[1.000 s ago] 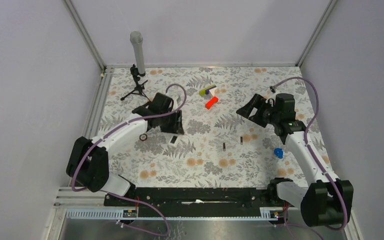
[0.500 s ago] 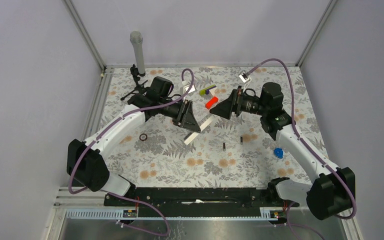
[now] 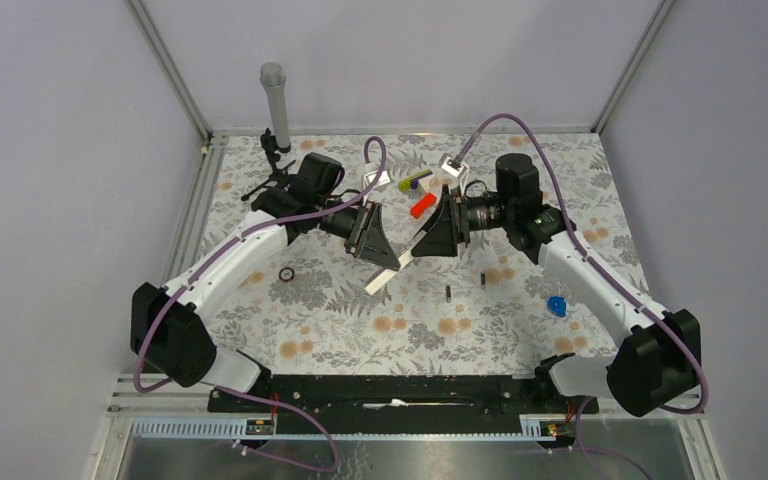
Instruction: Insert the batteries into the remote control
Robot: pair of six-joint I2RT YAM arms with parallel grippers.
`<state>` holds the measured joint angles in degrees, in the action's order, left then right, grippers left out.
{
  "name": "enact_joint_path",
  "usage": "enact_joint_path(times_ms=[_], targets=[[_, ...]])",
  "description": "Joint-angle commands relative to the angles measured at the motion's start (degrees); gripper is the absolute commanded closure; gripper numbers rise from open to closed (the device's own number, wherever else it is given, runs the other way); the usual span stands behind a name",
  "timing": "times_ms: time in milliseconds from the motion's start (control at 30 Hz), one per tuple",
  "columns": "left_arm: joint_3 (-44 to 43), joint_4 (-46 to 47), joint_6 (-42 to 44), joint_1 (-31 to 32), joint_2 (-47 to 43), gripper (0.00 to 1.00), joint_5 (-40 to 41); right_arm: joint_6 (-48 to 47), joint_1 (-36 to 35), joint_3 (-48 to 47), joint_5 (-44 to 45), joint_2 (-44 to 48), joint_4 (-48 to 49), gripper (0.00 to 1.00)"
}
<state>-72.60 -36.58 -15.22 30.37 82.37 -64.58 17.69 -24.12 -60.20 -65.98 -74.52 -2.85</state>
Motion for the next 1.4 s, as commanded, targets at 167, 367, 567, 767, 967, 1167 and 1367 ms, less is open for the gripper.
enact_joint_path(times_ms=[167,367,567,767,967,1167,1367], targets=[[-2.2,1.5,1.9,0.0,-1.5,0.83,-5.4,4.3,-2.6,-0.6,-3.3,-2.4,6.1,0.50],[-2.6,1.4,1.8,0.0,-1.8,0.55,-2.8,8.0,-2.7,-0.1,-2.3,-2.2,9.4,0.70],[0.7,8.2,-0.9,-0.5,-8.3,0.01,19.4,21.8,-2.6,-0.7,11.2,-3.4,12.2,0.75],[6.1,19.8,-3.8,-0.9,-14.3,0.01,30.2,36.9,-2.6,-2.2,20.5,-5.3,6.2,0.75],[8.8,20.6,0.0,-0.9,-15.5,0.04,31.4,47.7,-2.6,-1.9,20.6,-6.8,5.6,0.73],[12.8,23.8,5.5,-1.3,-16.6,0.06,30.8,53.0,-2.5,-4.8,14.7,-9.7,6.4,0.73],[10.7,20.8,3.9,-2.6,-14.6,0.28,23.7,57.4,-2.4,-4.0,13.6,-9.8,9.2,0.73]])
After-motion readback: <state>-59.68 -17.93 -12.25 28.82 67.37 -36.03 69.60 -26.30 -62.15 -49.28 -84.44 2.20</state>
